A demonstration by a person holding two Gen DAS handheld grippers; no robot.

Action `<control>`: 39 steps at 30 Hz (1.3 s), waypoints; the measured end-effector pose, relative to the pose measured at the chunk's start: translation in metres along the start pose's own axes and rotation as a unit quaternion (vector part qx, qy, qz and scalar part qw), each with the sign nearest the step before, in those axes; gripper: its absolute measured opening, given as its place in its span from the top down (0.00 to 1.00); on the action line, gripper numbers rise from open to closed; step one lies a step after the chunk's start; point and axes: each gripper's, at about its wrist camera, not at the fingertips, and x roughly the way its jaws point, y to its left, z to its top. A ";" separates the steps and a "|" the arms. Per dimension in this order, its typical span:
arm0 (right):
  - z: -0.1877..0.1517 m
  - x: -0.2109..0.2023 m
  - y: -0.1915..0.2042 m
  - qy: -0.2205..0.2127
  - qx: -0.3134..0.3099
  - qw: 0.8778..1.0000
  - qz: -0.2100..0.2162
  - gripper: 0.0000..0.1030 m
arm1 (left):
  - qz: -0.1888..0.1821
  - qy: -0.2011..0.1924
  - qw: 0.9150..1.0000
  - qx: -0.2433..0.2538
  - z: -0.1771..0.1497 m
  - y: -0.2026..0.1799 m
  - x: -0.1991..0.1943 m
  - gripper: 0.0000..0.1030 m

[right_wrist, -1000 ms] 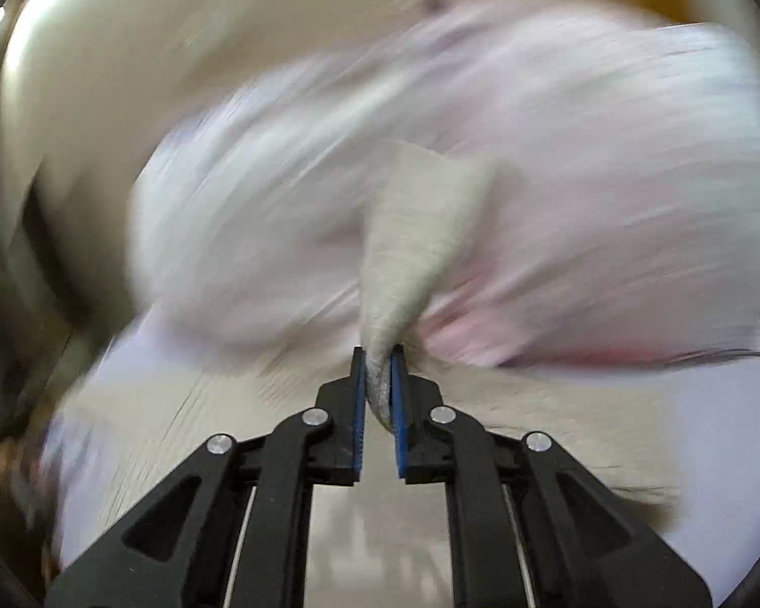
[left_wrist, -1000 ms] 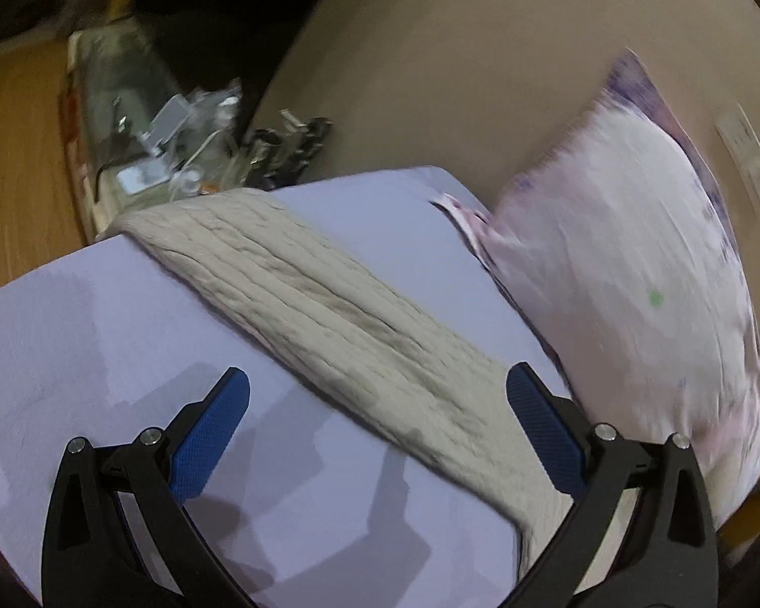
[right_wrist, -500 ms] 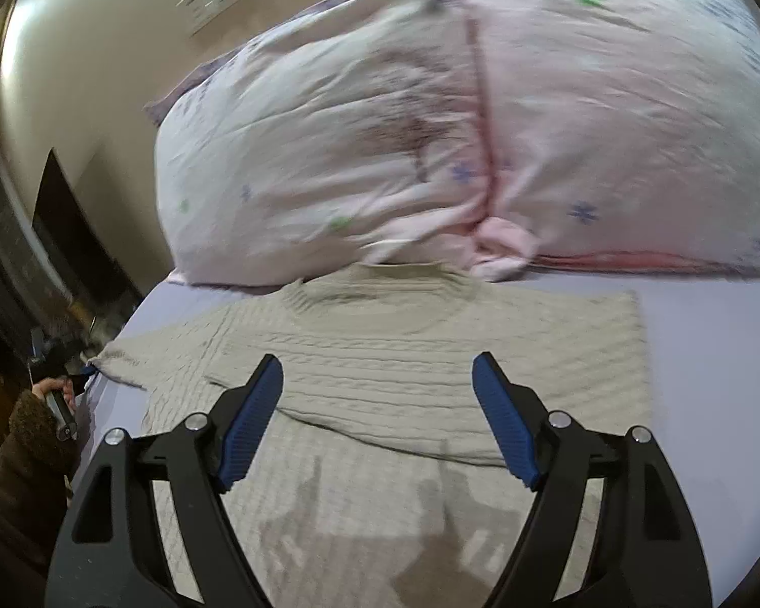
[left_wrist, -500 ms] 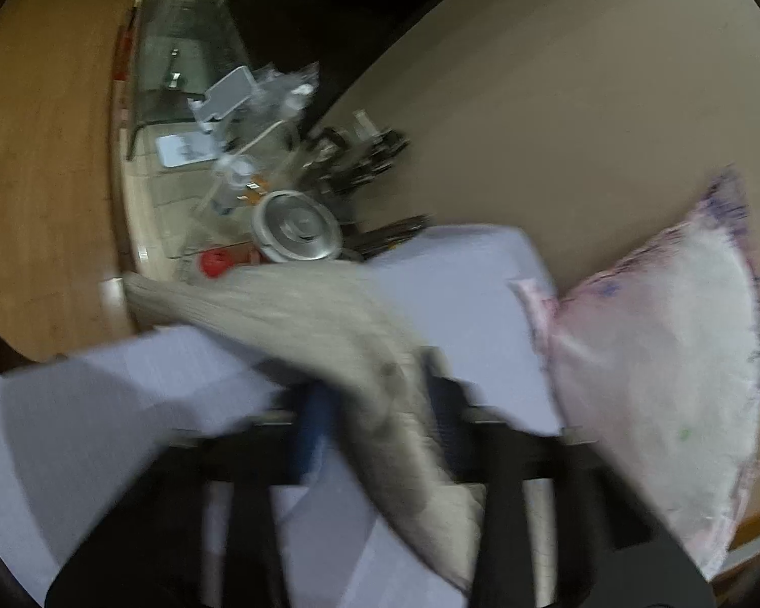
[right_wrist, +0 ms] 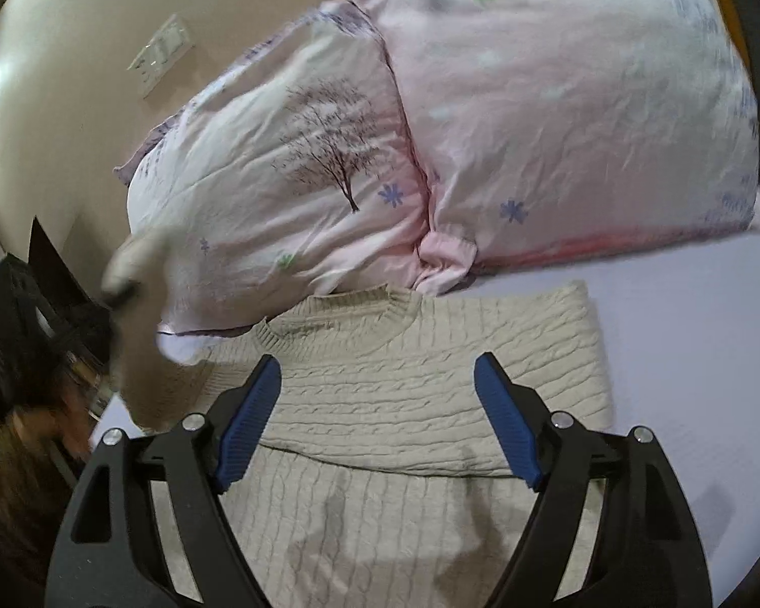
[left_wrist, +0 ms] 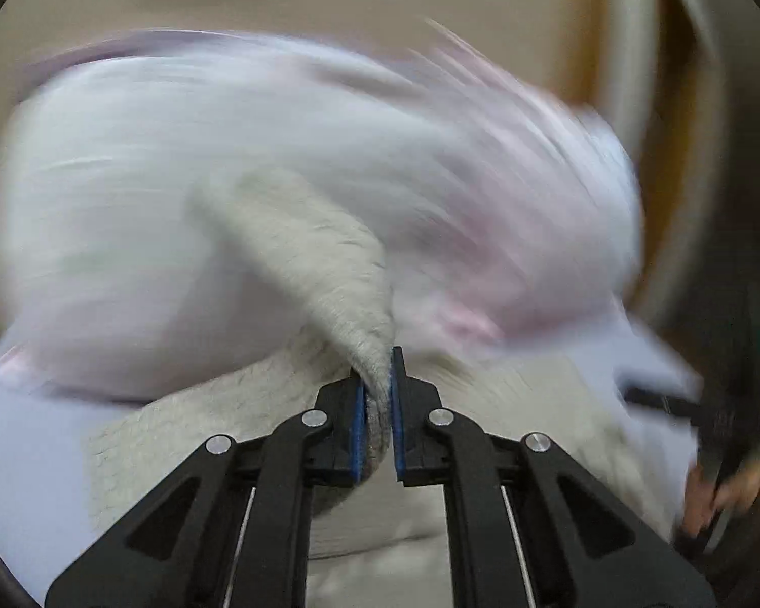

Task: Fold small clothes

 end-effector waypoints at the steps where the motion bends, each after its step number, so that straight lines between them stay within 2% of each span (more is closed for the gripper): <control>1: 0.002 0.006 -0.008 0.010 0.017 1.000 -0.003 0.24 | -0.019 0.039 0.998 0.043 -0.010 -0.037 0.031 0.92; 3: 0.004 0.011 -0.024 0.029 0.040 0.999 -0.010 0.24 | -0.043 0.074 0.995 0.052 -0.025 -0.057 0.051 0.92; 5: 0.004 0.014 -0.045 0.050 0.068 0.996 -0.015 0.25 | -0.075 0.081 0.993 0.031 -0.037 -0.054 0.043 0.91; 7: 0.003 0.020 -0.059 0.065 0.088 0.994 -0.024 0.32 | -0.058 0.053 0.997 -0.003 -0.048 -0.030 0.009 0.81; 9: 0.001 0.028 -0.066 0.083 0.099 0.991 -0.029 0.43 | -0.040 0.041 0.998 -0.031 -0.054 -0.008 -0.016 0.63; 11: -0.003 0.034 -0.063 0.100 0.095 0.990 -0.015 0.50 | 0.004 0.035 0.998 -0.061 -0.071 0.023 -0.045 0.51; 12: -0.005 0.036 -0.056 0.108 0.084 0.991 0.000 0.51 | 0.022 0.037 0.996 -0.072 -0.076 0.032 -0.052 0.48; 14: -0.011 0.038 -0.029 0.123 0.039 0.991 0.034 0.51 | 0.047 0.046 0.994 -0.093 -0.089 0.049 -0.067 0.48; 15: -0.016 0.041 -0.010 0.137 0.001 0.990 0.032 0.51 | 0.055 0.049 0.993 -0.097 -0.092 0.054 -0.072 0.48; 18: -0.029 0.042 0.016 0.158 -0.056 0.986 0.009 0.51 | 0.059 0.047 0.991 -0.106 -0.097 0.065 -0.090 0.42; 20: -0.037 0.039 0.021 0.173 -0.055 0.983 0.018 0.51 | 0.056 0.054 0.990 -0.116 -0.105 0.070 -0.098 0.40; 25: -0.048 0.022 0.017 0.176 -0.040 0.982 0.056 0.51 | 0.032 0.080 0.983 -0.162 -0.131 0.082 -0.111 0.39; 27: -0.058 0.031 0.023 0.202 -0.048 0.976 0.063 0.51 | 0.006 0.094 0.977 -0.190 -0.146 0.086 -0.113 0.38; 28: -0.061 0.036 0.027 0.209 -0.055 0.974 0.062 0.55 | -0.003 0.100 0.975 -0.198 -0.151 0.086 -0.113 0.38; 29: -0.065 0.041 0.033 0.210 -0.072 0.974 0.051 0.83 | -0.007 0.104 0.974 -0.201 -0.154 0.085 -0.113 0.38; 30: -0.064 0.043 0.039 0.206 -0.091 0.973 0.041 0.94 | -0.007 0.109 0.974 -0.201 -0.158 0.084 -0.112 0.38; 32: -0.052 0.028 0.046 0.163 -0.113 0.980 0.022 0.95 | -0.007 0.119 0.972 -0.203 -0.164 0.083 -0.111 0.38; 35: -0.008 -0.013 0.039 0.062 -0.114 0.991 -0.026 0.95 | -0.009 0.126 0.970 -0.206 -0.170 0.080 -0.110 0.38; 36: 0.004 -0.020 0.034 0.038 -0.113 0.991 -0.058 0.95 | -0.009 0.128 0.970 -0.205 -0.170 0.079 -0.109 0.38; 37: 0.016 -0.021 0.024 0.021 -0.121 0.985 -0.124 0.94 | -0.008 0.130 0.971 -0.202 -0.171 0.078 -0.108 0.38; 39: 0.026 -0.013 0.003 0.032 -0.110 0.971 -0.212 0.82 | -0.003 0.132 0.971 -0.197 -0.172 0.075 -0.107 0.37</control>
